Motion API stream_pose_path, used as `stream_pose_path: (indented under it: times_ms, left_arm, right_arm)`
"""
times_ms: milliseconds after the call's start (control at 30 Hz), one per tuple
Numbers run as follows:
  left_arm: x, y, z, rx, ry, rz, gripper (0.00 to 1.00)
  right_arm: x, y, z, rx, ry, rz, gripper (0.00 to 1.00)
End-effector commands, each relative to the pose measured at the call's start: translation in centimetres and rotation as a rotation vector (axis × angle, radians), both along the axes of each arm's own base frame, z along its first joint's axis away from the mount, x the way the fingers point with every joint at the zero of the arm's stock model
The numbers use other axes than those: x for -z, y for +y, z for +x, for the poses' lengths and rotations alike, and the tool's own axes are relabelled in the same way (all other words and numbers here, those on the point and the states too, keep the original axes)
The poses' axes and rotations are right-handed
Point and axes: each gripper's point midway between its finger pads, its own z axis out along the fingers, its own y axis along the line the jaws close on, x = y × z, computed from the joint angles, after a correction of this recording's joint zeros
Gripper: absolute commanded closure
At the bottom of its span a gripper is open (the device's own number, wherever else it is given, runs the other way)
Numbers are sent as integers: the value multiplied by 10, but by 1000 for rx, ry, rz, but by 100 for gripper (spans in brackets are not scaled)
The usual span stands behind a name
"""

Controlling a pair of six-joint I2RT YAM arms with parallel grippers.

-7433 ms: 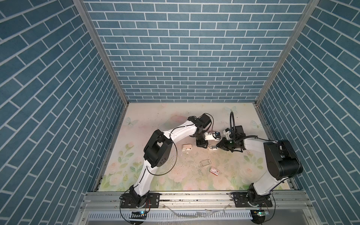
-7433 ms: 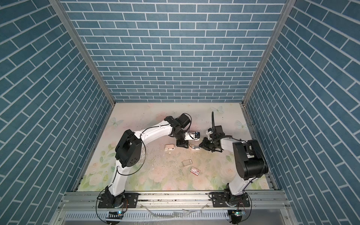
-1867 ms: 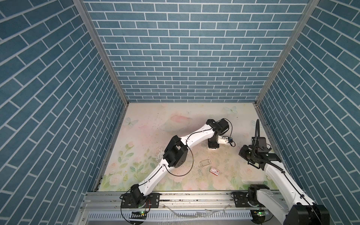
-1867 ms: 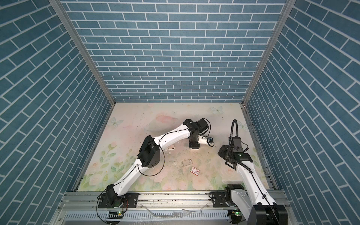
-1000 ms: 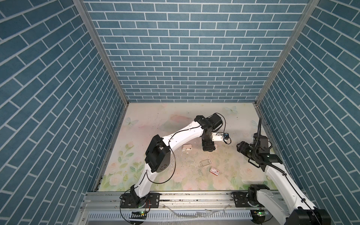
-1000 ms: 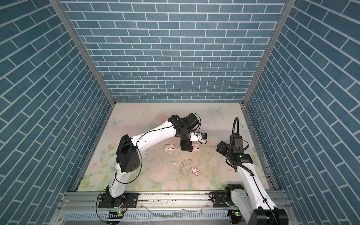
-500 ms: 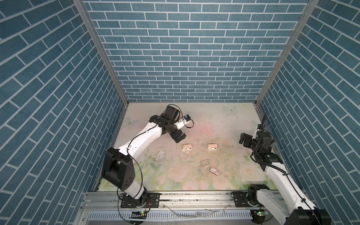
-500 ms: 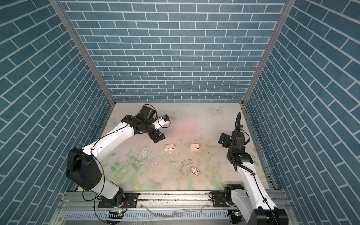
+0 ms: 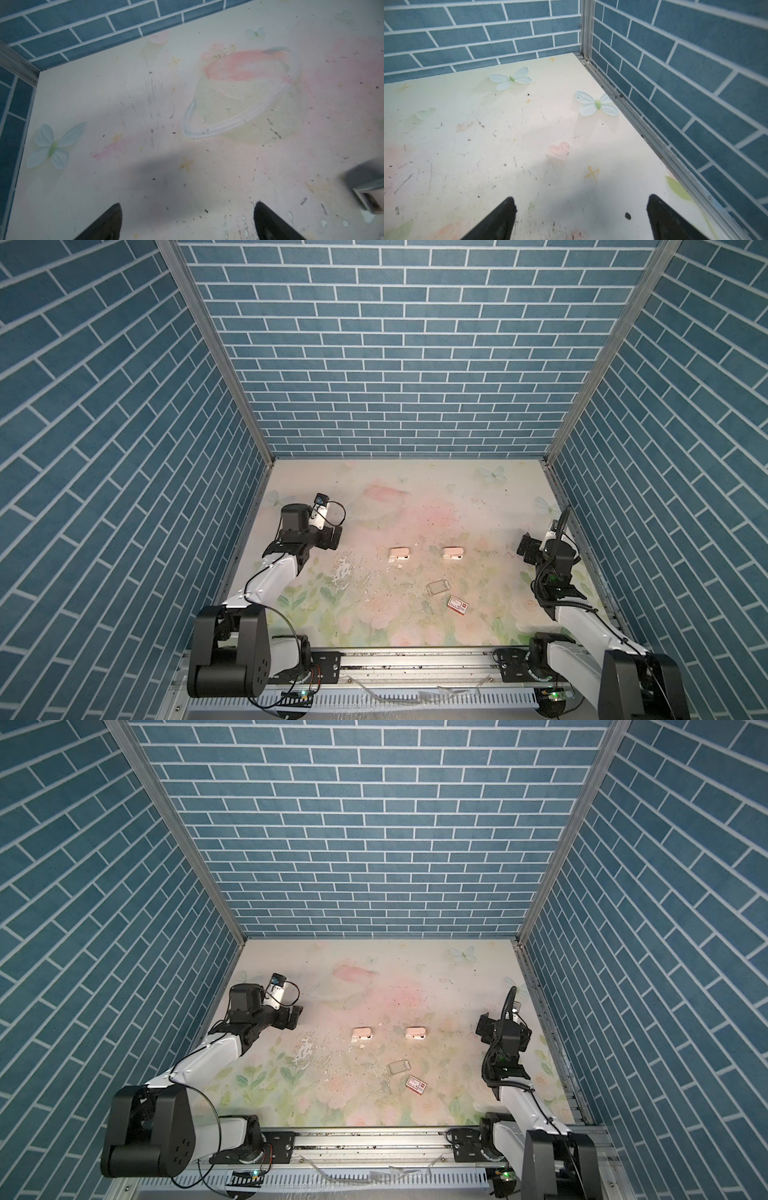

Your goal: Load the staples into the stapler

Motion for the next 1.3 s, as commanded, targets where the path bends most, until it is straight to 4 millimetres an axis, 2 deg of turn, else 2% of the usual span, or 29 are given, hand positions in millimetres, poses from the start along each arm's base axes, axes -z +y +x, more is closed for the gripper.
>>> stream_pose_path:
  times_ms: [0, 133, 267, 400, 467, 567, 633, 933, 1267]
  left_arm:
    - [-31, 27, 20, -122, -235, -42, 1]
    - [-26, 39, 20, -165, -233, -156, 0]
    - [-15, 30, 18, -135, -312, -235, 1]
    - [-4, 27, 17, -114, -354, -233, 0]
    - [-2, 22, 18, -93, -350, -211, 0]
    - [8, 0, 9, -5, -392, -169, 0]
    - [7, -12, 10, 22, -378, -100, 0]
    - [14, -1, 29, -32, -282, -131, 0]
    - [14, 0, 28, -35, -287, -131, 0]
  right_arm:
    - [-24, -2, 19, 1, -150, -17, 1]
    - [-19, 3, 40, -53, -139, -36, 1]
    - [-7, 8, 53, -93, -122, -35, 1]
    - [7, 14, 61, -140, -97, -32, 1]
    - [12, 15, 66, -147, -95, -30, 1]
    - [19, 20, 78, -196, -24, -1, 1]
    - [19, 23, 79, -218, -16, 2, 1]
    - [19, 23, 79, -219, -9, -5, 1]
    - [20, 24, 79, -224, -9, -3, 1]
